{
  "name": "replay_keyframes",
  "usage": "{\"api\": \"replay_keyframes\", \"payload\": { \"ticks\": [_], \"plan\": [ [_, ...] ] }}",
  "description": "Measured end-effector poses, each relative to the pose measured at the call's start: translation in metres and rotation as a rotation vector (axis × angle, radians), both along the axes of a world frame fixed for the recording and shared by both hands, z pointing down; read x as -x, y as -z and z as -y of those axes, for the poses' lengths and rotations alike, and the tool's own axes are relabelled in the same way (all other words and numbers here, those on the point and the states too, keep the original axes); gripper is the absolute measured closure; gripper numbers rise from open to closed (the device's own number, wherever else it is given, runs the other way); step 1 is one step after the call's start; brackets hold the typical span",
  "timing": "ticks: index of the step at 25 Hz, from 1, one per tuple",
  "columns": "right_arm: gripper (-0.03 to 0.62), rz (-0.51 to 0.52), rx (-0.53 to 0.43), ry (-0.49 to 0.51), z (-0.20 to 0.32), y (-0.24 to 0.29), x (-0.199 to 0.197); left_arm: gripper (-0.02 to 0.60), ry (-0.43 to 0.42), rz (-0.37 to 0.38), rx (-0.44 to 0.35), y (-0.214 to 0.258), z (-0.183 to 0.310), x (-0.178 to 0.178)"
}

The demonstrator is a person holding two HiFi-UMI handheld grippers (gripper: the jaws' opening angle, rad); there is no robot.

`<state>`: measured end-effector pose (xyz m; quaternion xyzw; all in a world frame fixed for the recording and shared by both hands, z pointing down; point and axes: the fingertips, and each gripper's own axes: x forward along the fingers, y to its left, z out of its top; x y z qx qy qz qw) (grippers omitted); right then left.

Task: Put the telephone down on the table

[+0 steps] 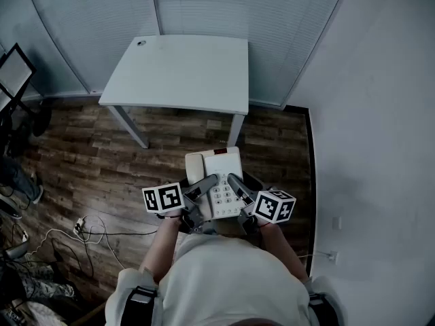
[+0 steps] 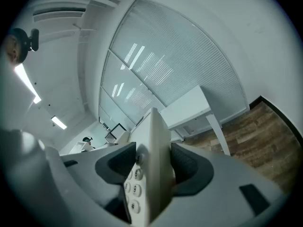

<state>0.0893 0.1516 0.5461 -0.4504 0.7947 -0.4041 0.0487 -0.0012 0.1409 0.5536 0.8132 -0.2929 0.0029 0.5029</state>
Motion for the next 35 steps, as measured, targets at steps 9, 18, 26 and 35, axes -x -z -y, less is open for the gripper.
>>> {"api": "replay_keyframes", "payload": {
  "ticks": [9,18,26,35],
  "plan": [
    [0.358,0.017,0.020,0.061,-0.112,-0.002,0.028,0.149,0.036,0.021,0.003,0.000,-0.116,0.028],
    [0.358,0.008,-0.022,0.096,-0.136,0.018,0.056,0.149,0.068,0.008,-0.042,0.019,-0.143,0.056],
    [0.358,0.024,-0.033,0.141,-0.149,0.020,0.069,0.149,0.113,0.010,-0.056,0.020,-0.160,0.069],
    [0.358,0.038,0.003,0.140,-0.157,0.009,0.051,0.149,0.112,0.016,-0.024,0.011,-0.169,0.052]
  ]
}}
